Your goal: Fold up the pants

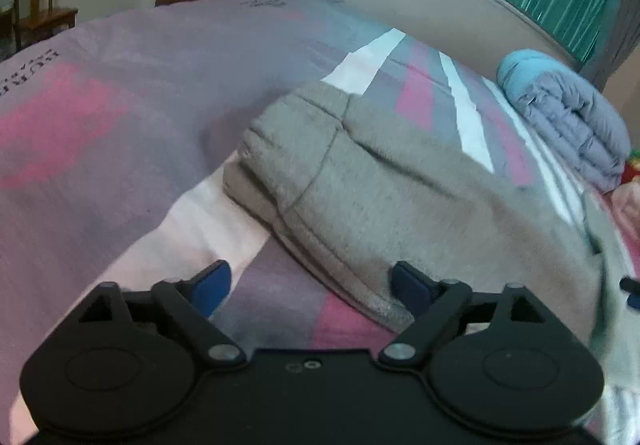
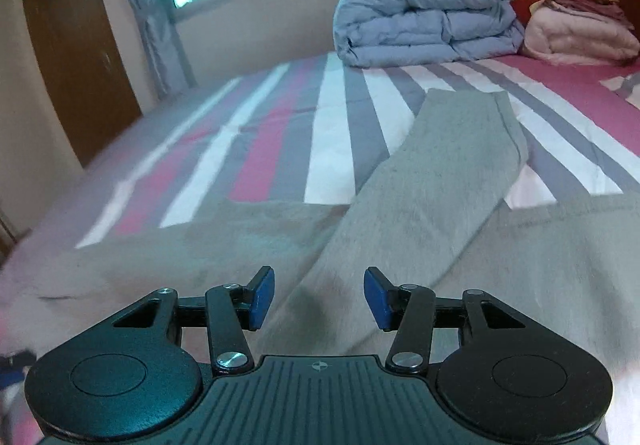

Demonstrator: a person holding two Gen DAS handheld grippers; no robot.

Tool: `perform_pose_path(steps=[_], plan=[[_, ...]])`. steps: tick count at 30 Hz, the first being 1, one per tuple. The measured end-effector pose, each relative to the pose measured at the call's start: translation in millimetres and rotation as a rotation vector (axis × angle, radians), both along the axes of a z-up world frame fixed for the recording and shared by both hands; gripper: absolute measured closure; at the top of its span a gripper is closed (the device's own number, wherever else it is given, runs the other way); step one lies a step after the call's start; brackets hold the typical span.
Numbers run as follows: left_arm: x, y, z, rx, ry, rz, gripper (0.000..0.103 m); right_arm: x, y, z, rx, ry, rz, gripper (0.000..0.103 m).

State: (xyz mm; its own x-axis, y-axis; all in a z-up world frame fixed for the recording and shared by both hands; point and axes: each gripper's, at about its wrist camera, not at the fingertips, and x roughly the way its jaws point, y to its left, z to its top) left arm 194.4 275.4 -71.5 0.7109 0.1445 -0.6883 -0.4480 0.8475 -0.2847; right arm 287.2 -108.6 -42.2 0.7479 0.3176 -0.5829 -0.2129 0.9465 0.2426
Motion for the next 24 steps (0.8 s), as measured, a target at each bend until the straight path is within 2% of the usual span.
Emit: perform_pose_path(steps=[3,6,7,8,9,12,14,15,16,17,18,19,20,22,23,24], plan=[[2,-5,-4,0.029,0.003,0.004,0.016,35,19,-4,-0.105,0.043,-0.026,0.053],[1,-2,-4,0.013,0.003,0.005,0.015,54,22,-20,-0.207,0.071,-0.036,0.054],[1,-2,-3,0.013,0.005,0.001,0.015,55,17,-22,-0.200,0.076,-0.036,0.065],[-1,1,-3,0.015,0.004,-0.004,0.015,54,8,-25,-0.187,0.089,-0.041,0.101],[-2,2,-4,0.013,0.002,-0.005,0.015,50,-4,-25,-0.166,0.106,-0.050,0.103],[-3,1,-6,0.011,-0.009,-0.006,0.015,13,-43,-18,-0.124,0.073,-0.078,0.103],[-3,-1,-8,0.023,-0.013,-0.009,0.014,-3,-61,-22,-0.102,0.099,-0.074,0.103],[-3,-3,-9,0.028,-0.014,-0.007,0.013,-7,-67,-23,-0.060,0.109,-0.063,0.103],[-3,-4,-9,0.030,-0.016,-0.002,0.013,-7,-69,-21,-0.040,0.107,-0.069,0.101],[-4,-4,-10,0.030,-0.018,-0.001,0.013,-6,-66,-17,-0.042,0.087,-0.071,0.086],[-5,-2,-10,0.025,-0.020,-0.002,0.013,-3,-60,-10,-0.048,0.056,-0.061,0.044],[-5,-1,-10,0.021,-0.022,-0.004,0.013,0,-52,-6,-0.059,0.029,-0.055,0.024],[-6,0,-10,0.016,-0.023,-0.007,0.013,3,-42,-1,-0.074,-0.007,-0.046,0.010],[-7,3,-11,0.007,-0.028,-0.014,0.013,15,-22,5,-0.108,-0.037,-0.010,0.010],[-8,3,-11,0.004,-0.030,-0.015,0.013,22,-11,7,-0.120,-0.034,0.003,0.016],[-9,4,-11,0.000,-0.032,-0.015,0.013,31,-1,6,-0.154,-0.036,0.008,0.027]])
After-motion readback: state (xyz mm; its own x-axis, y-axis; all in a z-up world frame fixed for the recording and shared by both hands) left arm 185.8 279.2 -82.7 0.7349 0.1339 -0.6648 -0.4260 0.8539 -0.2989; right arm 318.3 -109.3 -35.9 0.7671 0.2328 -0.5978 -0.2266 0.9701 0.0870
